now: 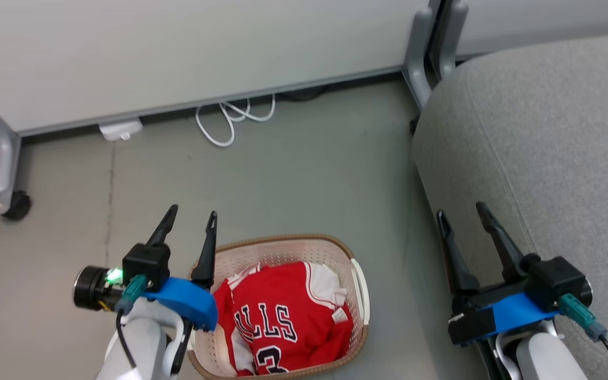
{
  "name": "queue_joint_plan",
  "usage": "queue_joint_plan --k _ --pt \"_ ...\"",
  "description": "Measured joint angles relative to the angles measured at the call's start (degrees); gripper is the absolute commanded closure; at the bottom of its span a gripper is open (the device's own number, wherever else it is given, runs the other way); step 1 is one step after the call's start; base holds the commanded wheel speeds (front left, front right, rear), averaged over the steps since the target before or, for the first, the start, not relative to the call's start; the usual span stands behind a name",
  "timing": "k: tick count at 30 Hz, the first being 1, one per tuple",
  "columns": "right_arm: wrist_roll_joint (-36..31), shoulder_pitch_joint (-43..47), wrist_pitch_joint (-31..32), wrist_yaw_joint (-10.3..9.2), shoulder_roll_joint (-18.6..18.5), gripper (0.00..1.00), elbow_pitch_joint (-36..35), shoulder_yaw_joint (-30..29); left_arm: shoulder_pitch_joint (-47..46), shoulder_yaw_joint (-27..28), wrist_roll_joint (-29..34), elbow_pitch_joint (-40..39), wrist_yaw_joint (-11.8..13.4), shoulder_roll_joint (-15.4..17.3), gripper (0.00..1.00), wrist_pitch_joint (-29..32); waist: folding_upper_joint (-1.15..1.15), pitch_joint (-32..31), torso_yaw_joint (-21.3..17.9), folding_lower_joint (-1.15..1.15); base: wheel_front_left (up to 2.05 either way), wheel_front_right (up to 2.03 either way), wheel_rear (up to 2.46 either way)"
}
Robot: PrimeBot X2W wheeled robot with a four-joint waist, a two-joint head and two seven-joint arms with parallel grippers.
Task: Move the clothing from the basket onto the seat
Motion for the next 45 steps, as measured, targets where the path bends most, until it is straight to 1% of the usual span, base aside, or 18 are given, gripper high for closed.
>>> queue_joint_plan --k 4,7,10,14,18,22,26,34,36,37,39,45 --pt "-0.08 -2.22 0.00 -0.01 -0.01 0.00 -0.73 -0.04 -5.17 -4.23 -0.69 5.69 -0.19 0.46 0.00 0.00 0.00 3.95 -1.31 0.00 0.00 0.00 0.00" --pt "0.09 -3.70 -0.01 0.00 -0.02 0.00 -1.14 0.03 -8.31 -7.68 -1.66 10.53 -0.21 1.56 0.00 0.00 0.00 6.89 -2.40 0.01 0.00 0.00 0.00" --pt "0.40 -5.14 -0.01 0.00 -0.02 0.00 -1.69 0.25 -11.22 -10.78 -3.44 16.02 -0.21 2.49 0.00 0.01 0.00 9.73 -3.56 0.00 0.00 0.00 0.00" --pt "0.46 -6.58 -0.01 -0.01 -0.04 0.00 -2.46 0.22 -14.94 -14.74 -6.91 23.34 -0.21 2.79 0.00 0.70 0.00 13.43 -4.94 0.01 0.00 0.00 0.00" --pt "0.41 -8.00 -0.01 -0.01 -0.04 0.00 -3.27 0.22 -18.53 -18.19 -11.57 28.27 -0.21 2.67 0.00 2.86 0.00 17.04 -5.91 0.01 0.00 0.00 0.00" --pt "0.19 -9.55 0.00 0.00 -0.04 0.00 -3.86 0.33 -21.03 -21.19 -15.85 32.54 -0.21 2.66 0.00 7.89 0.00 20.54 -6.58 0.01 0.00 0.00 0.00" --pt "0.18 -10.94 -0.01 0.00 -0.04 0.00 -4.65 0.21 -23.21 -23.68 -19.17 35.51 -0.21 2.55 0.00 13.23 0.00 23.75 -7.08 0.01 0.00 0.00 0.00" --pt "-0.14 -12.63 -0.01 -0.01 -0.03 0.00 -5.55 -0.20 -25.91 -25.55 -24.84 39.64 -0.21 2.44 0.00 24.01 0.00 28.98 -7.70 0.01 0.00 0.00 0.00" --pt "-0.14 -12.90 -0.01 0.00 -0.03 0.00 -5.58 -0.21 -26.13 -25.85 -25.47 40.00 -0.21 2.48 0.00 24.72 0.00 29.66 -7.80 0.01 0.00 0.00 0.00" --pt "-0.13 -13.04 -0.01 0.00 -0.04 0.00 -5.80 -0.14 -26.30 -25.69 -26.66 40.27 -0.21 2.44 0.00 26.79 0.00 29.89 -7.83 0.00 0.00 0.00 0.00" --pt "-0.12 -13.43 -0.01 0.00 -0.03 0.00 -6.15 -0.08 -26.54 -25.83 -27.76 40.41 -0.21 2.49 0.00 28.32 0.00 30.87 -7.97 0.00 0.00 0.00 0.00" --pt "0.25 -13.84 -0.01 0.00 -0.04 0.00 -6.68 -0.47 -27.73 -26.63 -30.80 39.46 -0.21 2.78 0.00 29.70 0.00 33.59 -8.56 0.00 0.00 0.00 0.00"
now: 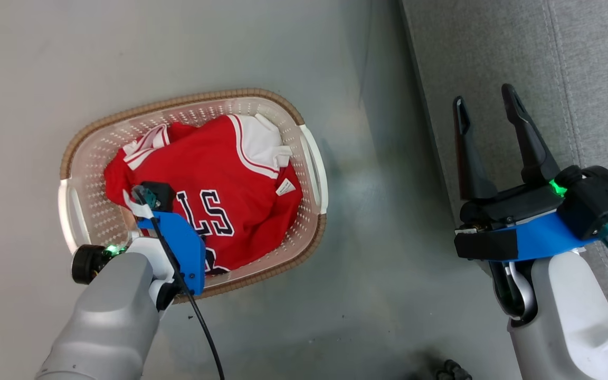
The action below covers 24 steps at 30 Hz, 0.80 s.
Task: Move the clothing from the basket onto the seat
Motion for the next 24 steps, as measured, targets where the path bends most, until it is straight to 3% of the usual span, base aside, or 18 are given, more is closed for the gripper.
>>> queue_joint_plan --k 15,16,17,18,24 --pt "0.75 -1.29 0.00 0.00 0.00 0.00 -1.88 -0.66 -3.51 -5.25 -1.51 0.13 0.00 0.70 0.00 -0.11 0.00 5.88 -1.71 0.00 0.00 0.00 0.00" --pt "0.75 -1.37 0.00 0.00 0.00 0.00 -1.98 -0.74 -3.60 -5.55 -1.58 0.22 0.00 0.70 0.24 -0.13 0.00 6.06 -1.74 0.00 0.00 0.00 0.00" --pt "0.75 -1.37 0.00 0.00 0.00 0.00 -2.03 -0.83 -3.75 -5.82 -1.65 0.26 0.00 0.70 0.81 -0.32 0.00 6.18 -1.72 0.00 0.00 0.00 0.00" --pt "0.75 -1.37 0.00 0.00 0.00 0.00 -2.03 -0.91 -3.92 -6.13 -1.78 0.27 0.00 0.69 1.00 -0.59 0.00 6.22 -1.66 0.00 0.00 0.00 0.00" --pt "0.75 -1.56 0.00 0.00 0.00 0.00 -1.86 -0.86 -4.04 -7.94 -2.43 0.19 0.00 0.70 1.00 -1.27 0.00 5.86 -1.35 0.00 0.00 0.00 0.00"
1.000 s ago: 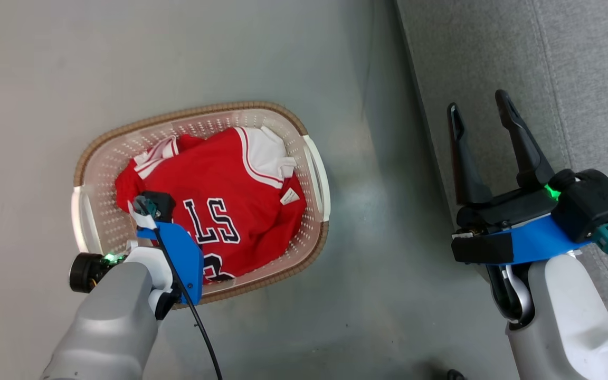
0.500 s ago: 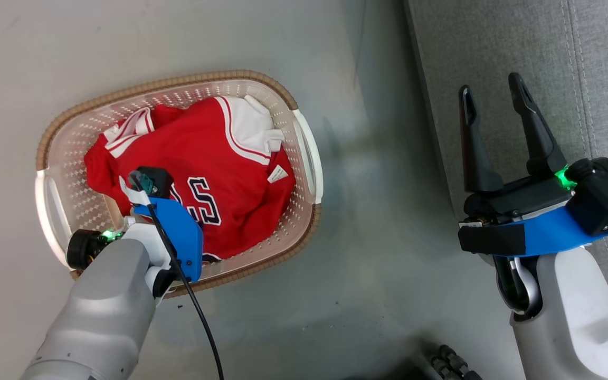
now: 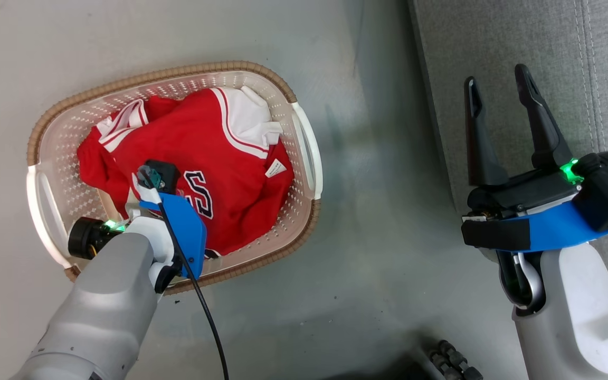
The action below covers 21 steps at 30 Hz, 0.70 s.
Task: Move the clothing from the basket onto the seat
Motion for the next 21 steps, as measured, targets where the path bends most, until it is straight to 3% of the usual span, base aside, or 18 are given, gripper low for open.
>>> queue_joint_plan --k 10,21 --pt "-0.02 -0.16 0.00 0.00 0.00 0.00 0.80 -0.10 0.54 -2.79 -3.04 -2.43 0.00 0.07 1.00 -4.54 0.00 -2.50 0.82 0.00 0.00 0.00 0.00" --pt "-0.68 0.84 0.00 0.00 0.01 0.00 2.55 0.16 2.94 -6.51 -7.39 -6.78 0.00 0.10 1.00 -13.62 0.00 -9.37 3.19 0.00 0.00 0.00 0.00"
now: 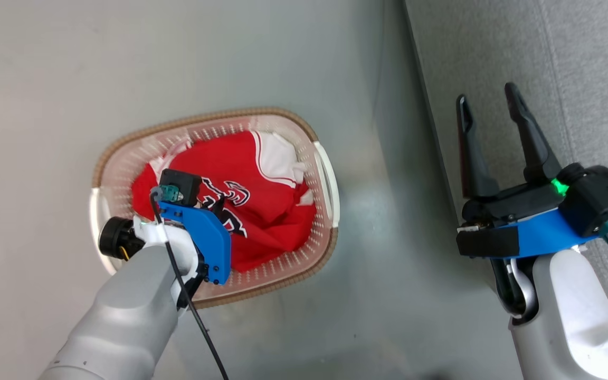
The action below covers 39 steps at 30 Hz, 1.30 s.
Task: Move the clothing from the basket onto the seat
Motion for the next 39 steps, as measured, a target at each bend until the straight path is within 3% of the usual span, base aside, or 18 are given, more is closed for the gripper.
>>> queue_joint_plan --k 10,16,22,31,39 --pt "-0.47 3.41 0.00 0.00 0.00 0.00 2.24 0.07 1.15 -2.89 -2.14 -2.22 0.00 0.65 1.00 -10.58 0.00 -9.25 2.24 0.00 0.00 0.00 0.00" --pt "-0.92 6.19 0.01 0.00 0.00 0.00 3.05 -0.36 1.18 -2.96 -3.04 -4.54 0.00 0.92 1.00 -13.90 0.00 -14.89 3.32 0.00 0.00 0.00 0.00" --pt "-1.05 8.60 0.00 0.00 0.00 0.00 3.94 -1.03 0.03 -0.66 -1.23 -8.87 0.12 2.11 1.00 -14.57 0.00 -20.22 4.23 0.00 0.00 0.00 0.00" --pt "-0.56 12.55 0.00 0.00 0.00 0.00 4.97 -0.86 0.95 6.31 5.21 -21.49 2.43 4.65 1.00 -14.72 0.00 -27.53 4.99 -0.01 0.00 0.00 0.00" --pt "0.09 15.83 0.00 0.00 0.00 0.00 5.71 -0.75 2.41 7.95 8.26 -29.05 3.56 5.75 1.00 -14.72 0.00 -33.14 4.88 -0.01 0.00 0.00 0.00"
